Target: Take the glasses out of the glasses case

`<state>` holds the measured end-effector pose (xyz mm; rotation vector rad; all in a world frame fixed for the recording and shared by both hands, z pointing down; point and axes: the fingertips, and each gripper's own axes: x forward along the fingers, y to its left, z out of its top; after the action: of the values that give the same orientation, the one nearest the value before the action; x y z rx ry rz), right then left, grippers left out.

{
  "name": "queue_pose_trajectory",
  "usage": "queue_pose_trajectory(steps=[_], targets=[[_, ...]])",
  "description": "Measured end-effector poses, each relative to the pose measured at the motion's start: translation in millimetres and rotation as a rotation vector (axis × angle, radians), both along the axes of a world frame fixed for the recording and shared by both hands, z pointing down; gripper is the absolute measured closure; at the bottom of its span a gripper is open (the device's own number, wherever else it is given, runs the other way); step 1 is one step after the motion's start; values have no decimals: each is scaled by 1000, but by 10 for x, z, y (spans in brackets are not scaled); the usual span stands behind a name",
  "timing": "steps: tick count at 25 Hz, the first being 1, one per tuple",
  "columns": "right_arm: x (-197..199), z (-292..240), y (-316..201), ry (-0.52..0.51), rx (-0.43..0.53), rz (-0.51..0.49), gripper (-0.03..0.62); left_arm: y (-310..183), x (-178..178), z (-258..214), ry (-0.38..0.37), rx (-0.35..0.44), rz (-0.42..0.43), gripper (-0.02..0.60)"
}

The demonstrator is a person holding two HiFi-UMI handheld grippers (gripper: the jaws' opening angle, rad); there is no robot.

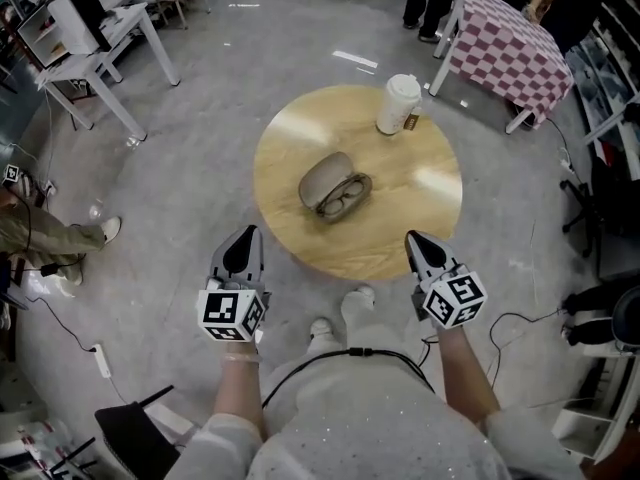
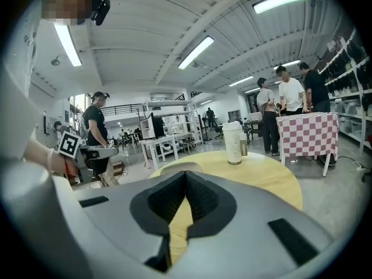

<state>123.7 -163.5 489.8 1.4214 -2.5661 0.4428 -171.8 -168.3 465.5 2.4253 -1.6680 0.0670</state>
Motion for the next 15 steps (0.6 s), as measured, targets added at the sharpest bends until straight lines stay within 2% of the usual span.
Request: queue_pose_trajectory(steps=[6, 15], targets=[[-103, 85, -178, 10, -17, -56, 588, -72, -64, 59, -10, -13, -29, 577], [-355, 217, -645, 46, -61, -211, 588, -315, -79, 86, -5, -18, -83, 577]])
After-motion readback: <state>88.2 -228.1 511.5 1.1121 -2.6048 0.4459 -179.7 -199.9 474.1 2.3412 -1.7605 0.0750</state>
